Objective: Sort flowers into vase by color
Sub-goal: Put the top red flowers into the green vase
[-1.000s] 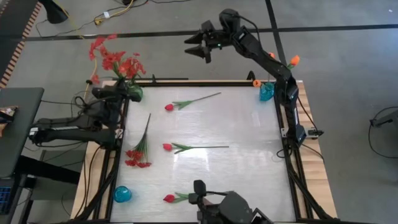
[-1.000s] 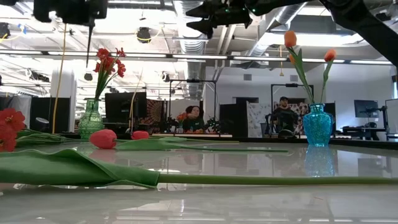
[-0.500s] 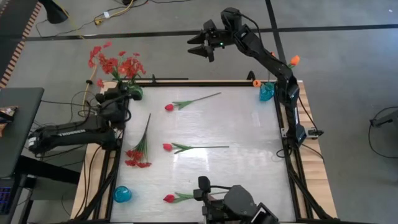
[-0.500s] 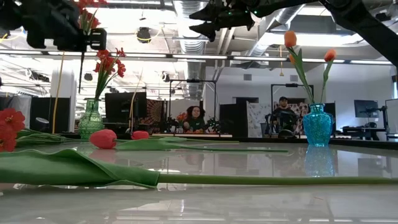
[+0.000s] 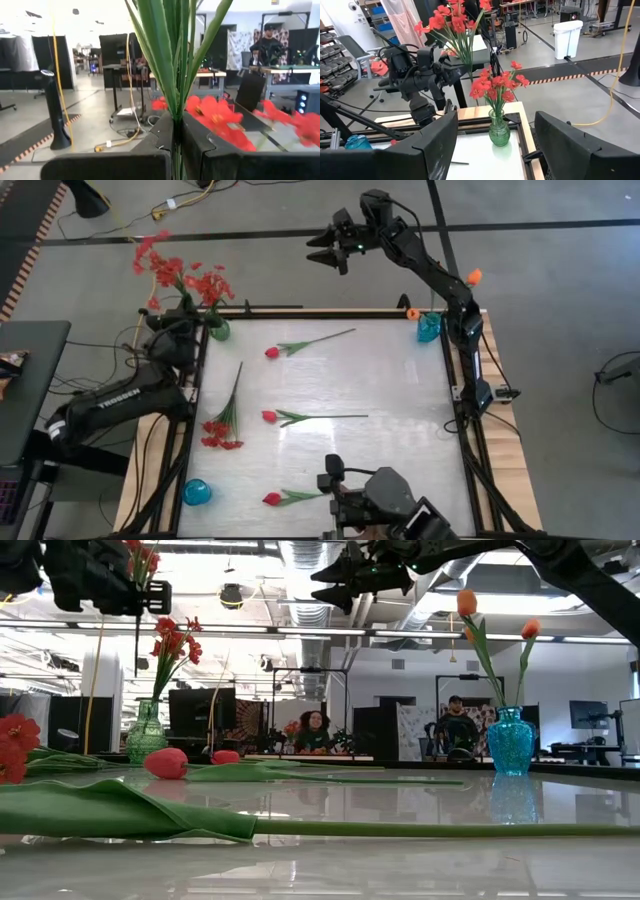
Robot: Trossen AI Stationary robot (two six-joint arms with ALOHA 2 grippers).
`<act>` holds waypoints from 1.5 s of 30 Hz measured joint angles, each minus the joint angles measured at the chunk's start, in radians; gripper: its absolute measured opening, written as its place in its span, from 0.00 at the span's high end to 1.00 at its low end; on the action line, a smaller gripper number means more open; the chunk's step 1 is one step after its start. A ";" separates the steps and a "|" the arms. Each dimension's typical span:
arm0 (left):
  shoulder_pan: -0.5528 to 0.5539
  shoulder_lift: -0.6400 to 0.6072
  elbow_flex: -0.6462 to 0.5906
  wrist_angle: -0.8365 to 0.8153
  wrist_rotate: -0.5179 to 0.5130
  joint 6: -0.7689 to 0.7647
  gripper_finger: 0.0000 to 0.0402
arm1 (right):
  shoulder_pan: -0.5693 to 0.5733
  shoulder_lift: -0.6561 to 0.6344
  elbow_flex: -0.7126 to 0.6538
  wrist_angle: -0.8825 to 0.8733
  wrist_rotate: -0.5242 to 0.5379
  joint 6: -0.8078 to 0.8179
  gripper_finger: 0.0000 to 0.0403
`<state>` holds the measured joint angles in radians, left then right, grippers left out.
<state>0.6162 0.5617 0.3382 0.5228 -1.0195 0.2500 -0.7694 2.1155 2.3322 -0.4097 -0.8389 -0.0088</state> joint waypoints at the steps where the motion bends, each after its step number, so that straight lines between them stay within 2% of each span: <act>1: 0.021 0.000 0.000 0.004 0.020 0.004 1.00 | 0.001 0.000 0.000 0.001 0.000 -0.001 0.28; 14: 0.202 0.051 -0.033 0.045 0.203 -0.108 1.00 | -0.005 0.000 0.000 0.000 0.000 -0.019 0.28; 23: 0.234 0.060 -0.144 0.291 0.197 -0.100 1.00 | -0.022 0.000 0.000 -0.001 0.001 -0.018 0.28; 34: 0.242 0.065 -0.180 0.291 0.201 -0.207 1.00 | -0.033 0.000 0.001 0.000 0.001 -0.023 0.28; 45: 0.235 0.222 -0.180 0.428 0.185 -0.175 1.00 | -0.033 0.000 0.001 -0.002 0.000 -0.037 0.28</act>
<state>0.8513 0.7838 0.1577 0.9505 -0.8347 0.0747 -0.8021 2.1155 2.3334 -0.4118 -0.8391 -0.0456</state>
